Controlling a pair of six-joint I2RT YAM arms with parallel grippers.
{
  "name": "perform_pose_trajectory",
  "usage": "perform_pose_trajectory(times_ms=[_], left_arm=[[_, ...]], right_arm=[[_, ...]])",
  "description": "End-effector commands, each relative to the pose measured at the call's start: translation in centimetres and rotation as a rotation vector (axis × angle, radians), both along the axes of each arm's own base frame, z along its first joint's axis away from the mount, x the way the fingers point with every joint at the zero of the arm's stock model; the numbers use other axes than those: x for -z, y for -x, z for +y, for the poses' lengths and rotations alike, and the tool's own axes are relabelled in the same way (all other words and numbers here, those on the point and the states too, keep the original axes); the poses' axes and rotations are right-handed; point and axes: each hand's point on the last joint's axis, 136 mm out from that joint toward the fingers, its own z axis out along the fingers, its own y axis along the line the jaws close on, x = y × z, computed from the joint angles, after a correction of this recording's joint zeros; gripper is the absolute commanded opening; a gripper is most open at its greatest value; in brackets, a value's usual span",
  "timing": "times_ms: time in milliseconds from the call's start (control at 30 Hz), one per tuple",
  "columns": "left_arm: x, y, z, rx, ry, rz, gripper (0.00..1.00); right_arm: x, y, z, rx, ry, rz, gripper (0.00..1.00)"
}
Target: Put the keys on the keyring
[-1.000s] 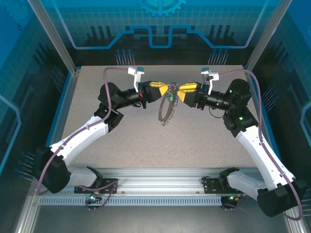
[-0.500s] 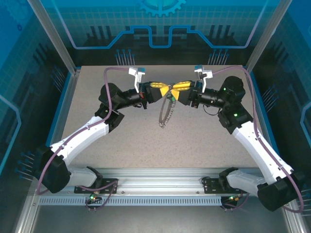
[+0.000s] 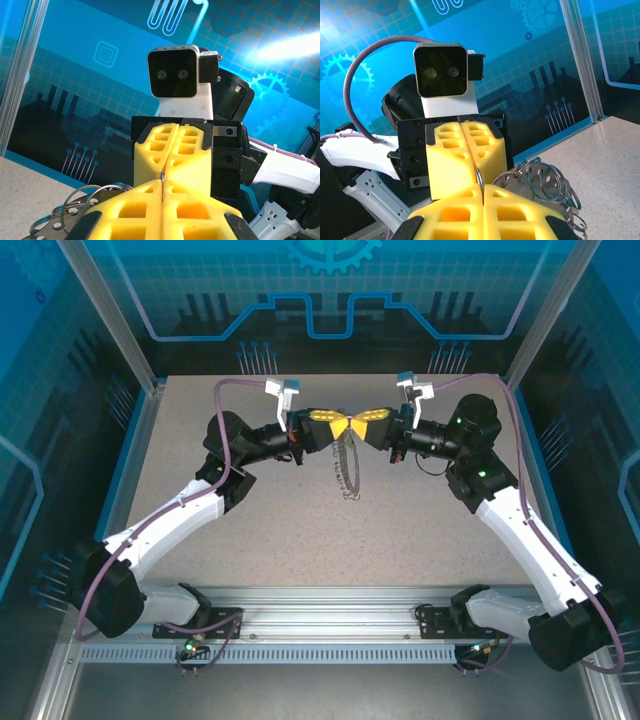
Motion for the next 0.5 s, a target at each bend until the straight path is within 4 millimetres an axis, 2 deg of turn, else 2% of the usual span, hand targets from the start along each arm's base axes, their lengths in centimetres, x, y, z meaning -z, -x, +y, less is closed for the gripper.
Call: perform_pose_trajectory(times_ms=[0, 33, 100, 200, 300, 467], left_arm=[[-1.1, 0.8, -0.2, 0.025, 0.006, -0.044, 0.00], [-1.1, 0.8, -0.2, 0.026, -0.009, -0.044, 0.03], [-1.0, 0.9, 0.0, 0.016, -0.047, -0.057, 0.25], [-0.9, 0.9, 0.6, -0.008, -0.105, -0.077, 0.41], [-0.9, 0.9, 1.3, -0.006, -0.161, -0.089, 0.49], [-0.5, 1.0, 1.7, 0.016, -0.262, -0.104, 0.55]], right_arm=[[-1.4, 0.8, 0.0, -0.009, 0.018, -0.058, 0.00], [-1.3, 0.7, 0.0, -0.006, 0.031, -0.061, 0.00], [-0.9, 0.6, -0.4, 0.000, 0.066, -0.057, 0.00], [-0.5, 0.6, -1.0, -0.006, 0.115, -0.063, 0.00], [0.0, 1.1, -1.3, -0.029, 0.171, -0.071, 0.00], [0.9, 1.5, -1.5, -0.070, 0.242, -0.061, 0.00]])
